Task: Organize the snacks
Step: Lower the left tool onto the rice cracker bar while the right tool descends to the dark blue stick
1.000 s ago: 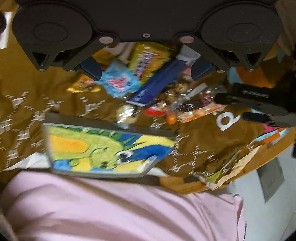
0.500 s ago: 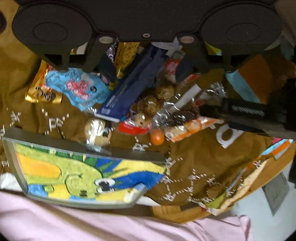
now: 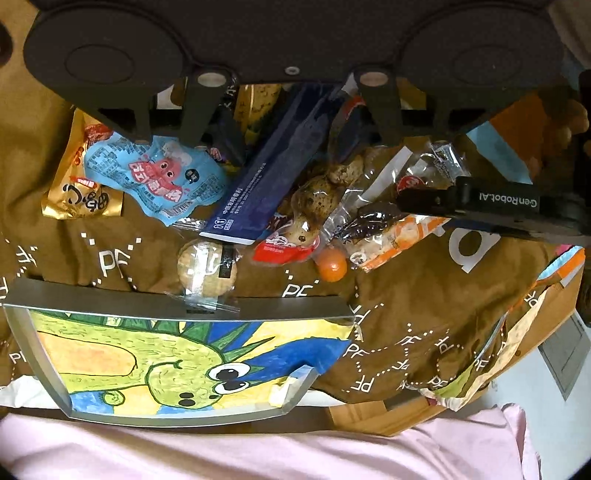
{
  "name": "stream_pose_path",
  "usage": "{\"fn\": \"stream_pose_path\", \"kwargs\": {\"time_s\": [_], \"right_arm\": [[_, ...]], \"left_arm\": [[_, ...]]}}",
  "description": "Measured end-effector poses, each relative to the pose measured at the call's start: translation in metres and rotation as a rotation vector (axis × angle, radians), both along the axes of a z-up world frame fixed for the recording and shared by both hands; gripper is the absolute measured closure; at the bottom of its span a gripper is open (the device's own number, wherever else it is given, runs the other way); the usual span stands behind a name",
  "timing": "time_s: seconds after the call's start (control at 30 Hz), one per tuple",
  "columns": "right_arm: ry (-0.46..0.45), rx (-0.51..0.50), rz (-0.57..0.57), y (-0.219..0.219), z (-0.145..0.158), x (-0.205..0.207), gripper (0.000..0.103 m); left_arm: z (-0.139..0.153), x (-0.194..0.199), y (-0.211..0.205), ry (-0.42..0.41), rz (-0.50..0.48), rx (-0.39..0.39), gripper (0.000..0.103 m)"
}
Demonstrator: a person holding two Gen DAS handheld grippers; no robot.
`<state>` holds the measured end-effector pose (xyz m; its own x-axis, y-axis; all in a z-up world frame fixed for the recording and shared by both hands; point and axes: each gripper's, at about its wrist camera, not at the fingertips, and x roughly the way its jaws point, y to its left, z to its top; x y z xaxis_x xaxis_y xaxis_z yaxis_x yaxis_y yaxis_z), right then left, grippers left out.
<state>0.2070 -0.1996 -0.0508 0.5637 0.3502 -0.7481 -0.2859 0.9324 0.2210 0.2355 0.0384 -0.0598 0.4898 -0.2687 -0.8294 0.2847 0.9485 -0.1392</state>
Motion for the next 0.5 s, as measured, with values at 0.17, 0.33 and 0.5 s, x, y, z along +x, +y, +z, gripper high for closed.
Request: {"fn": "stream_pose_path", "kwargs": {"time_s": [0.17, 0.33, 0.5], "right_arm": [[-0.002, 0.04, 0.011, -0.004, 0.001, -0.005, 0.059], [-0.004, 0.052, 0.023, -0.003, -0.001, 0.0, 0.056], [-0.055, -0.039, 0.055, 0.008, -0.006, 0.001, 0.043]], "left_arm": [[0.003, -0.007, -0.007, 0.014, -0.022, -0.002, 0.038], [0.002, -0.005, -0.006, 0.026, -0.026, -0.014, 0.04], [-0.005, 0.004, -0.007, 0.004, -0.022, -0.001, 0.031]]}}
